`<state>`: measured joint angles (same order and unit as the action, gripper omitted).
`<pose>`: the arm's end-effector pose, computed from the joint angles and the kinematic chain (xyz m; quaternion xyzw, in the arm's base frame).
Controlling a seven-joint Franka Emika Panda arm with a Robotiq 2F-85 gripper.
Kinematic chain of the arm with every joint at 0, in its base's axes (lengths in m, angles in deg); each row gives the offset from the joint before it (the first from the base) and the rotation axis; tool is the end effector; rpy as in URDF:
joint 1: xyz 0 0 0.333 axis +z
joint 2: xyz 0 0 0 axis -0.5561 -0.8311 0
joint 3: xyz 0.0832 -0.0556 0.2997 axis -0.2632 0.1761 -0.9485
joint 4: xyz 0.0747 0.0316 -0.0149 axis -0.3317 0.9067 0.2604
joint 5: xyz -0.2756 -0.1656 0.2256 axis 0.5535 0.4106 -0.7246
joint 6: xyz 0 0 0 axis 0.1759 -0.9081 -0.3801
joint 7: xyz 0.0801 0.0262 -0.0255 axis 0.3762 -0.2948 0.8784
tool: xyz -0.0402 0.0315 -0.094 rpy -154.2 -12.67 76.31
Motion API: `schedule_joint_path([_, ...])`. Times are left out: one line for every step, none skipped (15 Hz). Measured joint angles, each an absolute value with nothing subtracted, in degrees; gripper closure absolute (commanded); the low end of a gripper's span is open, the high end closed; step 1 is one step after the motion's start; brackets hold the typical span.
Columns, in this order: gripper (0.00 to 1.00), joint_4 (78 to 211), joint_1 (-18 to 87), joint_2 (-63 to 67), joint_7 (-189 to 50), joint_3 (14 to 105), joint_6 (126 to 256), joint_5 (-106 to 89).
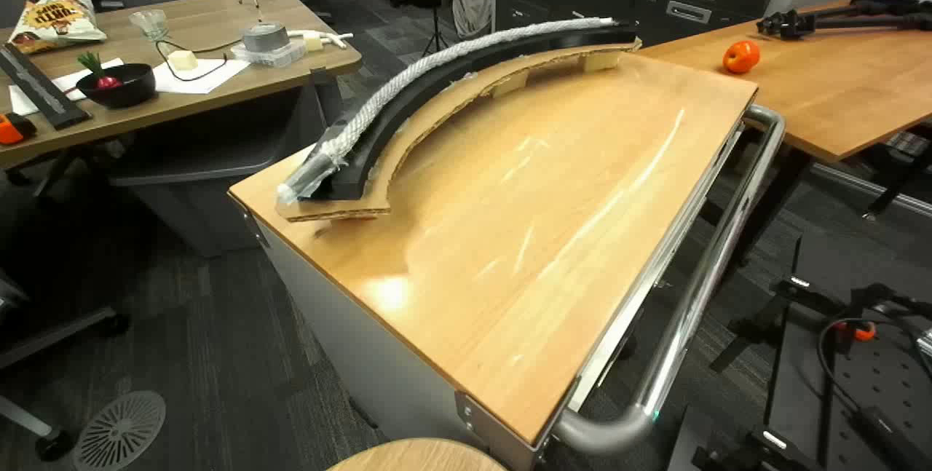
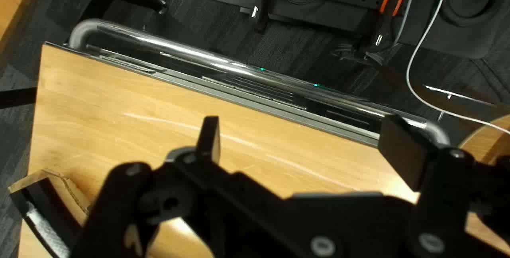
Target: Place the white rope on the table
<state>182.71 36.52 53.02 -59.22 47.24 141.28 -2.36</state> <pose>0.3409 0.0567 0.5599 0.9801 0.1239 -0.0973 0.1207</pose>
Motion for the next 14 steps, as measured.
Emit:
schedule_joint_path([0.00, 182.54, 36.52, 53.01, -59.23, 47.24, 141.36, -2.36])
schedule_joint_path([0.00, 182.28, 36.52, 53.10, -59.23, 47.24, 141.36, -2.36])
schedule_joint_path([0.00, 182.15, 36.52, 53.24, -59.23, 47.24, 141.36, -2.36])
schedule_joint_path([0.00, 182.08, 36.52, 53.29, -59.23, 47.24, 141.36, -2.36])
schedule_joint_path([0.00, 182.08, 36.52, 53.31, -59.23, 47.24, 141.36, -2.36])
schedule_joint_path([0.00, 182.15, 36.59, 53.25, -59.24, 47.33, 141.35, -2.36])
schedule_joint_path([0.00, 182.32, 36.87, 53.15, -58.71, 47.50, 141.35, -2.22])
schedule_joint_path([0.00, 182.48, 37.60, 52.97, -56.43, 47.80, 141.28, -1.62])
schedule_joint_path([0.00, 182.59, 38.51, 52.74, -53.91, 48.22, 141.28, -1.13])
schedule_joint_path([0.00, 182.66, 39.45, 52.51, -51.51, 48.62, 141.31, -0.80])
schedule_joint_path([0.00, 182.74, 40.44, 52.34, -49.18, 49.02, 141.40, -0.65])
schedule_joint_path([0.00, 182.88, 41.48, 52.30, -46.88, 49.43, 141.47, -0.64])
schedule_joint_path([0.00, 183.05, 42.56, 52.35, -44.68, 49.82, 141.57, -0.64])
schedule_joint_path([0.00, 183.18, 43.71, 52.52, -42.71, 50.30, 141.61, -1.18])
